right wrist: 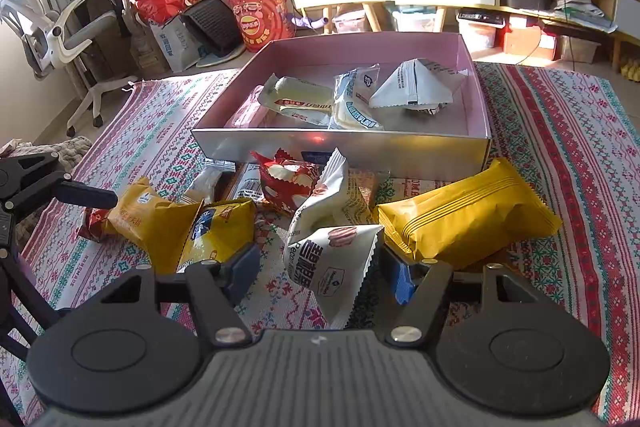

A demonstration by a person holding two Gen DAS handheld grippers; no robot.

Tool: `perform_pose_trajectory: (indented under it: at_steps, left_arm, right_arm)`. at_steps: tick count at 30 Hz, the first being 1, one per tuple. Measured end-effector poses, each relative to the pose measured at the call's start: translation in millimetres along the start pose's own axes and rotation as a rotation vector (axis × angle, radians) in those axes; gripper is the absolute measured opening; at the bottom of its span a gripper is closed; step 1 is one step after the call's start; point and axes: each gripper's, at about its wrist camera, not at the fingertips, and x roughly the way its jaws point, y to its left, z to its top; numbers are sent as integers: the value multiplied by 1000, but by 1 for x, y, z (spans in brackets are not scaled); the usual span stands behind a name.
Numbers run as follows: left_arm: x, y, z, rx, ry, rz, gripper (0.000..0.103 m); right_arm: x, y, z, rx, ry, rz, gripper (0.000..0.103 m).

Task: Organize snacks
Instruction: 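Grasp the white packet with red print with the right tool while the left grasps the yellow sandwich biscuit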

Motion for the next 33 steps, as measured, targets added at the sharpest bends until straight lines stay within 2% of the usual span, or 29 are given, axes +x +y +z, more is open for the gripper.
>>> perform_pose_trajectory:
  at_steps: [6,10,13,17,24,29,31,33]
  left_arm:
    - [23,14,25,94,69,-23,101]
    - [46,15,30,158,173,-58,101]
    - [57,15,29,174,213,-35,101]
    - [54,14,26,121,200,-47,101]
    - [40,1,7,42,167,-9,99]
    - [28,-4,-2,-76,144,55,88]
    - [25,-5,-2,-110,146,88,78]
    - [21,-5,-1,-159,147,113,72]
  right_arm:
    - [3,-1,3,30,6,19,64]
    - [9,-2,4,23,15,18,61]
    - [14,-5,6,34,24,19,58]
    - [17,-8,8,45,21,19,55]
    - [17,-7,8,52,20,16,50]
    - [14,-4,7,40,26,9,47]
    - [13,-3,7,37,35,4,47]
    - [13,-2,7,30,43,-6,47]
